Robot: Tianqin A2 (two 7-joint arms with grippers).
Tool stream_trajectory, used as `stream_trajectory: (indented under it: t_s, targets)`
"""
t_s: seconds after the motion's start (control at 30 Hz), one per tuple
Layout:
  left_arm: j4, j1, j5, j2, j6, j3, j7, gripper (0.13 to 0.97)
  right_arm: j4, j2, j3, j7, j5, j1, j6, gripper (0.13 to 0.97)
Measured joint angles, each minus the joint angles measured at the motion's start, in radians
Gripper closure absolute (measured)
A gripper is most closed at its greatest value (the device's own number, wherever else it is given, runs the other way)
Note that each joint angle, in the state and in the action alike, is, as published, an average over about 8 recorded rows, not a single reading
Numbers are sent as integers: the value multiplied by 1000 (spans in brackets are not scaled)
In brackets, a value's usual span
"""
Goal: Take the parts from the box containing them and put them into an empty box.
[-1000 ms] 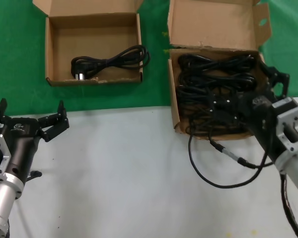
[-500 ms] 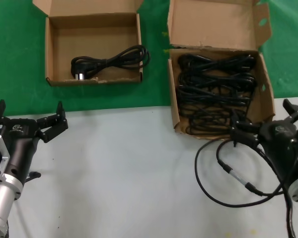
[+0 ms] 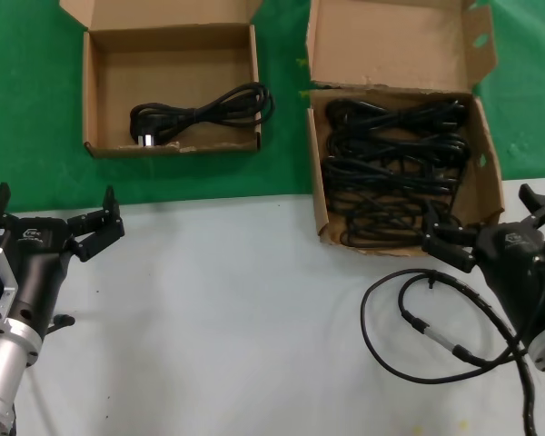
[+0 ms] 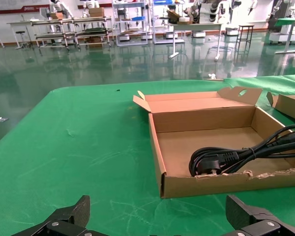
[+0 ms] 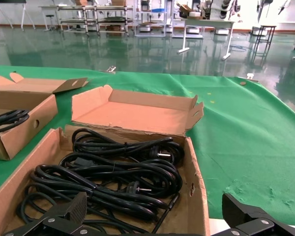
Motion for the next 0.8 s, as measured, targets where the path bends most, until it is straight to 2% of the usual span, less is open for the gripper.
stream_trajectory:
  t_s: [0.8]
  targets:
    - [0, 0, 0, 0, 0, 0, 0, 132, 0, 0, 0, 0, 0, 0, 0, 129]
